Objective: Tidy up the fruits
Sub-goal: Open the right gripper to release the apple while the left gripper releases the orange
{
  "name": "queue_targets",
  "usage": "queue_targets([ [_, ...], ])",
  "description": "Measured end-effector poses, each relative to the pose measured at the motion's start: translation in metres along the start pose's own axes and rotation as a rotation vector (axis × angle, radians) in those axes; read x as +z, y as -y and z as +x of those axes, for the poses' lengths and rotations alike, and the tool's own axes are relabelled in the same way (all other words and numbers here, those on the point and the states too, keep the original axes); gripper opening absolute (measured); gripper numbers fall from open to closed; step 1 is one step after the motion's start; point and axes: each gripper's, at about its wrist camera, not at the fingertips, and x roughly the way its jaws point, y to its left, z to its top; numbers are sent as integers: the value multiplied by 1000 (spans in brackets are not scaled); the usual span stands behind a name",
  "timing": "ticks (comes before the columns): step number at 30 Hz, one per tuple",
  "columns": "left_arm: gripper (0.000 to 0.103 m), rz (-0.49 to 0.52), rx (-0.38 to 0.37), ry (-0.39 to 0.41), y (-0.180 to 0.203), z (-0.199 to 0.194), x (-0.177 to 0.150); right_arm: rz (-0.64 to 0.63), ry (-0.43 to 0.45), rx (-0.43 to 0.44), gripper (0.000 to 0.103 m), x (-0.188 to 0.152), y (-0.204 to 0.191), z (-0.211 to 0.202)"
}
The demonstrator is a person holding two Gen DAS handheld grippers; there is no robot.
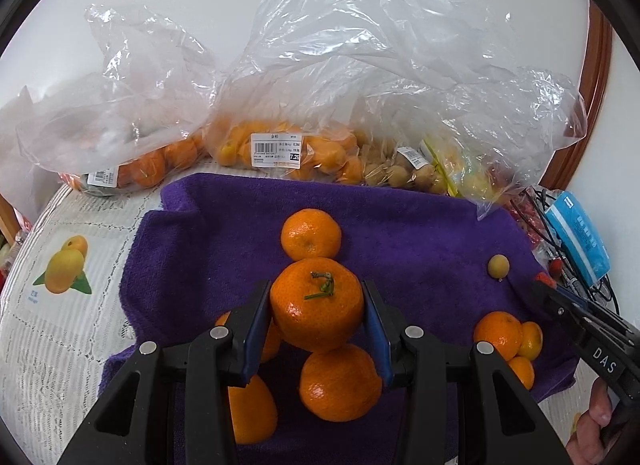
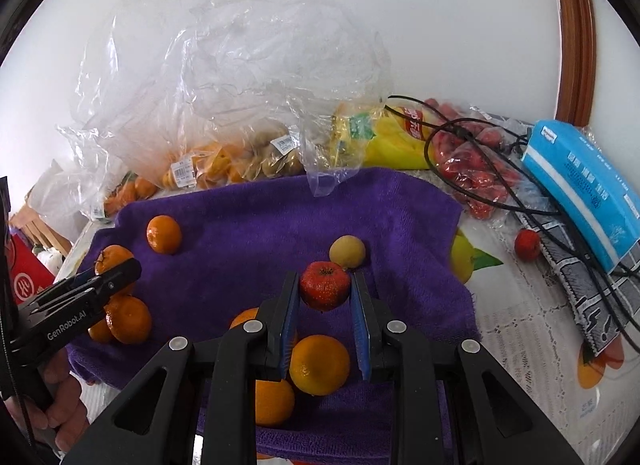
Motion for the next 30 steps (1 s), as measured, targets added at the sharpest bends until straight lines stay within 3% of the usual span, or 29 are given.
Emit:
queue_targets([
  [9, 42, -9, -27, -24, -1, 10, -4, -18, -40, -8, 25, -8, -3, 17],
  [24, 43, -3, -35, -27, 0, 9, -6, -46, -16, -18, 26, -12, -7, 15],
  [30, 56, 17, -24, -13, 3, 2, -5, -65, 40, -38, 43, -10, -10, 2],
])
